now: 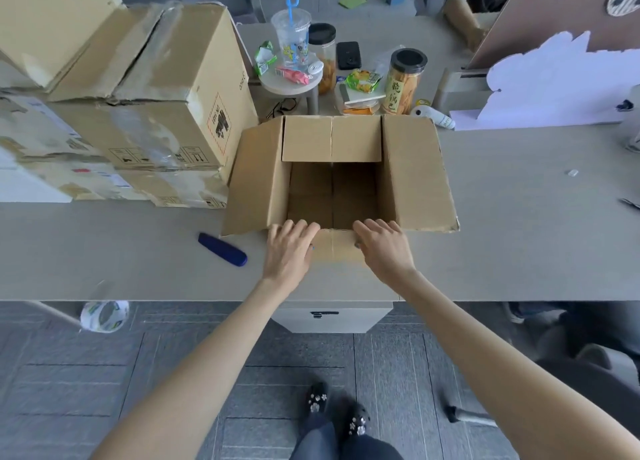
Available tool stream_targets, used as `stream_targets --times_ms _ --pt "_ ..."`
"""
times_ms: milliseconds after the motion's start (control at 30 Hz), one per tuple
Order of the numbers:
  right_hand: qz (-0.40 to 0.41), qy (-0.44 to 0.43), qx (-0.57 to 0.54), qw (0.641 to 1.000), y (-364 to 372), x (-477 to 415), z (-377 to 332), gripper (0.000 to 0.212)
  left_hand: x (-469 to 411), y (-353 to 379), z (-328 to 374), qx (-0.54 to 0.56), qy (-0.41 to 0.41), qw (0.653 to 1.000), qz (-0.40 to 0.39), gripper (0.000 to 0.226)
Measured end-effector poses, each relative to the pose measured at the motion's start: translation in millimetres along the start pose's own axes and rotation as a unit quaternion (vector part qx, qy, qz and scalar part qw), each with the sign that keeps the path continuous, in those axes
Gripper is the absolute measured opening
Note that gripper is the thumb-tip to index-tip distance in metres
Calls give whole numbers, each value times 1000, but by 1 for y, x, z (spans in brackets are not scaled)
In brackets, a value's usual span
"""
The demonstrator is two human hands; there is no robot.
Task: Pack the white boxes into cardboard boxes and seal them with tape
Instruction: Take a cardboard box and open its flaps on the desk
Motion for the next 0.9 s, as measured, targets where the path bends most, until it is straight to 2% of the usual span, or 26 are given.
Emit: stream_targets --times_ms 133,300,433,600,900 --pt "-10 14 7 1000 7 0 0 23 0 1 2 4 -16 1000 6 35" --pt "-54 -25 1 998 3 4 0 23 1 -6 0 2 15 999 -38 52" --pt "-67 -30 -76 994 -11 3 0 29 2 -22 -1 13 20 1000 -17 61" --pt "-55 -28 -88 994 -25 -12 5 30 -11 -43 2 -4 26 1000 15 54" --pt "-28 -17 -59 998 -33 -76 26 35 -83 -33 -9 -8 29 999 -15 56"
Point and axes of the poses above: each hand's wrist, its own x-axis away from the middle knuckle, its own y-axis out of the palm, z = x × y, the point moved 8 cm from there along -x, towards the middle knuckle, and after that the axes turned 1 degree about -z, right-handed, at the moved point
